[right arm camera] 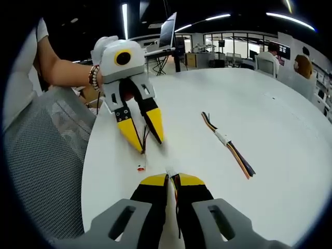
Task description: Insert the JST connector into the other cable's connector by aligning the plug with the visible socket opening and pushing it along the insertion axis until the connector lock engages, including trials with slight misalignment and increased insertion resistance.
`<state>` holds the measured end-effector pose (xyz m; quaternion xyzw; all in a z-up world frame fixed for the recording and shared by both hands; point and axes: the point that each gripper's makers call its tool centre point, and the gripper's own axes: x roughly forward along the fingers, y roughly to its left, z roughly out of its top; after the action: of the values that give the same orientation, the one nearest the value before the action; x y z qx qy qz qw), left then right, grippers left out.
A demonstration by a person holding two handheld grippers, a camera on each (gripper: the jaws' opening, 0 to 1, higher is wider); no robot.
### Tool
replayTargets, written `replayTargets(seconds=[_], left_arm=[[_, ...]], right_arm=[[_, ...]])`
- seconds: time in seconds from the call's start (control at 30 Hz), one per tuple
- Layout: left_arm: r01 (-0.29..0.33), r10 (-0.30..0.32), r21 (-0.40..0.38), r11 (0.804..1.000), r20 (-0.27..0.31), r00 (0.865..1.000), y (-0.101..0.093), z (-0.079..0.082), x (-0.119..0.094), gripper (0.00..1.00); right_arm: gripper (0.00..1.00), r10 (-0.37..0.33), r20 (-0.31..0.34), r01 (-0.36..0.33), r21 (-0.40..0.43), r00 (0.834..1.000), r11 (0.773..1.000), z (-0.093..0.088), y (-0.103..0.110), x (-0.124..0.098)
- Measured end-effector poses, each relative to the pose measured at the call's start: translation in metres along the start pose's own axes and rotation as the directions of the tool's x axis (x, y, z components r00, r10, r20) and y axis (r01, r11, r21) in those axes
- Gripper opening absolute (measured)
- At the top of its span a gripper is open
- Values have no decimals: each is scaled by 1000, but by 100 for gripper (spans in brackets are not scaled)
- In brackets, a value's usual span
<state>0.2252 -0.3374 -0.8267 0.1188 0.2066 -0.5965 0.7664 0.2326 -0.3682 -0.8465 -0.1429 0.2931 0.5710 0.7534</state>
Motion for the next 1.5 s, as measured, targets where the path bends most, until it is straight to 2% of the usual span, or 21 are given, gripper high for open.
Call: replayTargets(seconds=[0.1, 0.27, 0.47, 0.6, 0.8, 0.93, 1.13, 1.3, 1.5], left_arm=[[64, -63, -30, 998, 5, 998, -11, -2, 0, 14], [76, -76, 12, 997, -39, 996, -14, -14, 2, 15], [78, -75, 48, 996, -62, 995, -16, -19, 6, 13], [69, -64, 72, 995, -71, 995, -15, -20, 7, 7], [66, -60, 84, 994, -79, 995, -15, -22, 7, 6], [71, -63, 93, 993, -77, 995, -16, -21, 7, 1], [64, -58, 98, 993, -71, 996, -15, -20, 8, 1], [35, -28, 105, 994, -75, 997, -7, -21, 6, 0], [-11, 13, 83, 997, -29, 1000, 4, -8, -2, 0]], right_arm=[[3, -2, 1, 2, 1, 1000, 1000, 0, 0, -1], [3, 3, 13, -3, 4, 1000, 1000, 1, 0, -2], [3, 13, 18, -13, 8, 1000, 1000, 2, 2, -3], [3, 18, 21, -18, 9, 1000, 1000, 3, 4, -3], [3, 29, 22, -30, 7, 999, 1000, 4, 7, -2], [3, 31, 23, -31, 10, 999, 999, 4, 7, -2], [3, 33, 21, -34, 16, 999, 999, 3, 8, -2], [3, 40, 15, -41, 26, 999, 999, 1, 9, -1], [3, 35, 14, -34, -4, 999, 999, 4, 11, -1]])
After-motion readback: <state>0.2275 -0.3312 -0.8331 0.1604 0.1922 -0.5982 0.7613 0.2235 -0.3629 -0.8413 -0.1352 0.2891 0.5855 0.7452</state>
